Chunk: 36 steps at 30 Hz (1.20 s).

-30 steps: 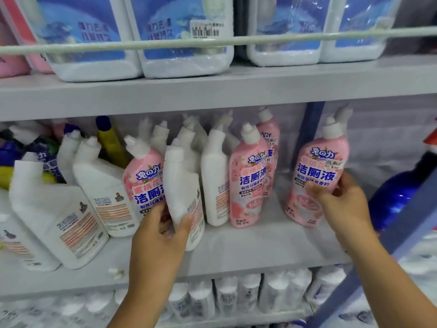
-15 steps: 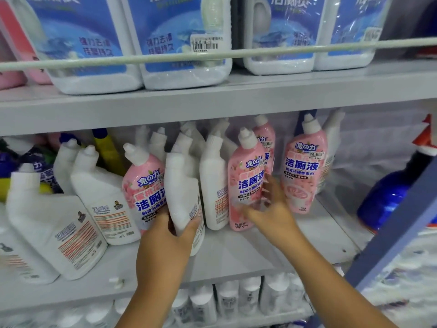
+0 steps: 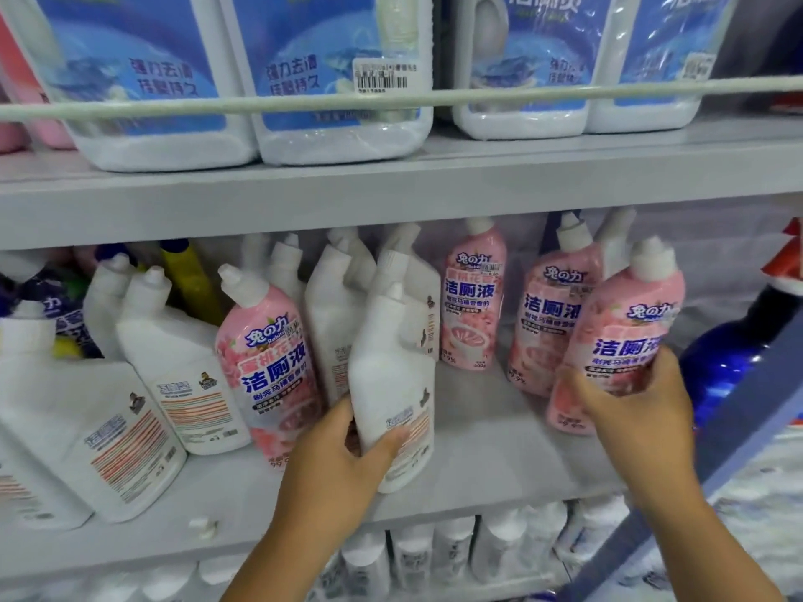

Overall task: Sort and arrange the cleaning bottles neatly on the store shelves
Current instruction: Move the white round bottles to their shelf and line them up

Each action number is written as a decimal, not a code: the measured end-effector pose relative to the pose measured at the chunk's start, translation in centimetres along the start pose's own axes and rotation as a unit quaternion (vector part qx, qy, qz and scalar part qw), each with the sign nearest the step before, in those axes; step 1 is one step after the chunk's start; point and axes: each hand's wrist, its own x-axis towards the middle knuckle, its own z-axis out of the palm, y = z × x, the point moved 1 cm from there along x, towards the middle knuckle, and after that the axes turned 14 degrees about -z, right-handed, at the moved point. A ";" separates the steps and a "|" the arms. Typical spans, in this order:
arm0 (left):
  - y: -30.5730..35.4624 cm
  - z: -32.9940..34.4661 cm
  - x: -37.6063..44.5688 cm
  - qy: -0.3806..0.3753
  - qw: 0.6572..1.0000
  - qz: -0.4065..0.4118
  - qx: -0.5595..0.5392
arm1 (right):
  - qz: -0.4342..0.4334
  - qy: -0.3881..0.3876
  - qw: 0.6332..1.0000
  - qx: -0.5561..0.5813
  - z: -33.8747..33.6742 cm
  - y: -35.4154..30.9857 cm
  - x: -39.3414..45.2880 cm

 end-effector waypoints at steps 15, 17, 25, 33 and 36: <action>2.1 3.2 2.5 0.187 0.969 0.150 -0.060 | -0.069 -0.014 0.996 0.058 1.0 -1.8 -5.1; 1.3 2.9 3.8 0.210 0.968 0.130 -0.031 | -0.049 -0.122 0.983 0.124 2.8 -2.7 -4.7; 2.8 4.6 6.0 0.096 0.994 0.052 -0.025 | -0.020 -0.212 0.971 0.108 4.8 -3.2 -2.2; 5.6 8.5 7.7 -0.050 0.998 0.023 -0.023 | -0.027 -0.067 0.997 -0.016 -0.3 -2.1 -2.5; 6.8 9.6 8.2 -0.077 0.996 0.027 -0.024 | -0.024 -0.047 0.996 -0.071 -0.8 -1.4 -1.9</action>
